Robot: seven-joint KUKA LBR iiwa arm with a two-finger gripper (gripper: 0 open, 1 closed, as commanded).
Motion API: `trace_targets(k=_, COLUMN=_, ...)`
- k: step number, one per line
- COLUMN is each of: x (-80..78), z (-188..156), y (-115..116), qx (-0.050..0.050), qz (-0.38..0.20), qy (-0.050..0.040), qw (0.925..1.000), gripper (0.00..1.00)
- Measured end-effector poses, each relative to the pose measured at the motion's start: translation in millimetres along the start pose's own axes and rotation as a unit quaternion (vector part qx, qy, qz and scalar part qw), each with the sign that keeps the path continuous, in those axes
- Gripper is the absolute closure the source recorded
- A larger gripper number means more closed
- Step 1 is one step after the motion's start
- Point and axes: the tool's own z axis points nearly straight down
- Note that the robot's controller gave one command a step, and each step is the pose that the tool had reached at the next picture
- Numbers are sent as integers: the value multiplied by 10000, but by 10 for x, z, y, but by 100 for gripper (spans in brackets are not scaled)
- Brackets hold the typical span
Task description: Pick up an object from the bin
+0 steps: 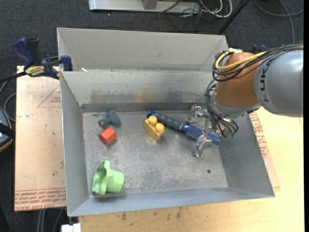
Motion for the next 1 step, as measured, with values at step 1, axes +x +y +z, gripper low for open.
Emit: trace_targets(k=1, x=-87, z=-289, y=-185, qx=18, qz=764, qy=7, qw=9971, gripper=0)
